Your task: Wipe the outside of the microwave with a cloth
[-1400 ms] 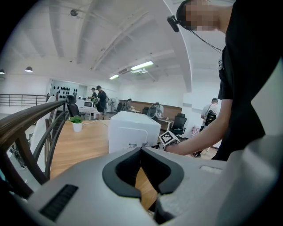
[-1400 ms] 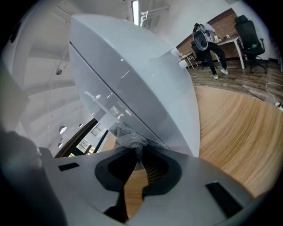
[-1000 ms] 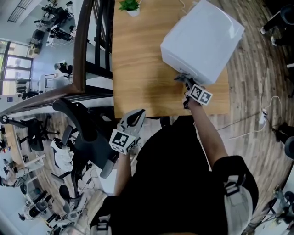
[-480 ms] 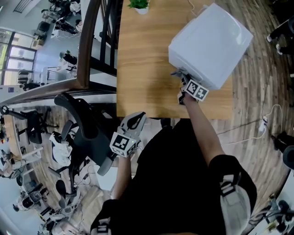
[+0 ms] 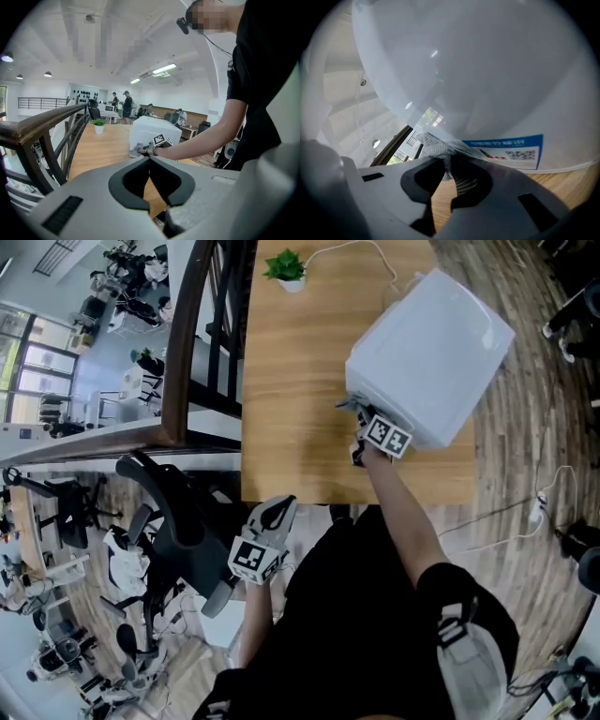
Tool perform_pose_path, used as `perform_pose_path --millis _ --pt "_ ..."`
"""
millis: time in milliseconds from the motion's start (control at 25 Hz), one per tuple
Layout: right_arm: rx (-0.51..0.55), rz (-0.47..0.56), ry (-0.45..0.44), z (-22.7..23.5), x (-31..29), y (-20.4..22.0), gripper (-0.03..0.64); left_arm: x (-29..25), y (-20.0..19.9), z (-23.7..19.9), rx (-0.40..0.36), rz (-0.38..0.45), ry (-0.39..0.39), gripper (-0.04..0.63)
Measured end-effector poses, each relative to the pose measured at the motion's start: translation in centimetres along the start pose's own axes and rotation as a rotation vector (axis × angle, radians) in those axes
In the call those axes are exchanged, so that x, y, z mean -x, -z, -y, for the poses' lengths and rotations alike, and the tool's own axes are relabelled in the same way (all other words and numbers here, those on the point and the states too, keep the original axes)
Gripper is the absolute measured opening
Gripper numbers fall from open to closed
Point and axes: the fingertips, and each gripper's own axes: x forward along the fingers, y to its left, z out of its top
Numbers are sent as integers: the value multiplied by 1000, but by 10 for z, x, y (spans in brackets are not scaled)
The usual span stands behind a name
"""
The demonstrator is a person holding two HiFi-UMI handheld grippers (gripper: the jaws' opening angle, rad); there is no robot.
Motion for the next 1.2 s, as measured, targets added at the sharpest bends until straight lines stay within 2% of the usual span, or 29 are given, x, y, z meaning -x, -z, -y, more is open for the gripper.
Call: perform_pose_path --millis 400,560,800,1200 --pt "3 -18 -3 -15 -31 2 43 7 -1 -9 -16 2 -43 2" --pt "-22 0 2 -17 -41 4 43 16 6 -11 19 -34 -71 2" --pt "-47 33 6 -15 -53 7 43 24 3 -22 47 17 -105 2" --pt "-38 2 14 -3 -66 18 46 30 8 -29 76 20 -125 2"
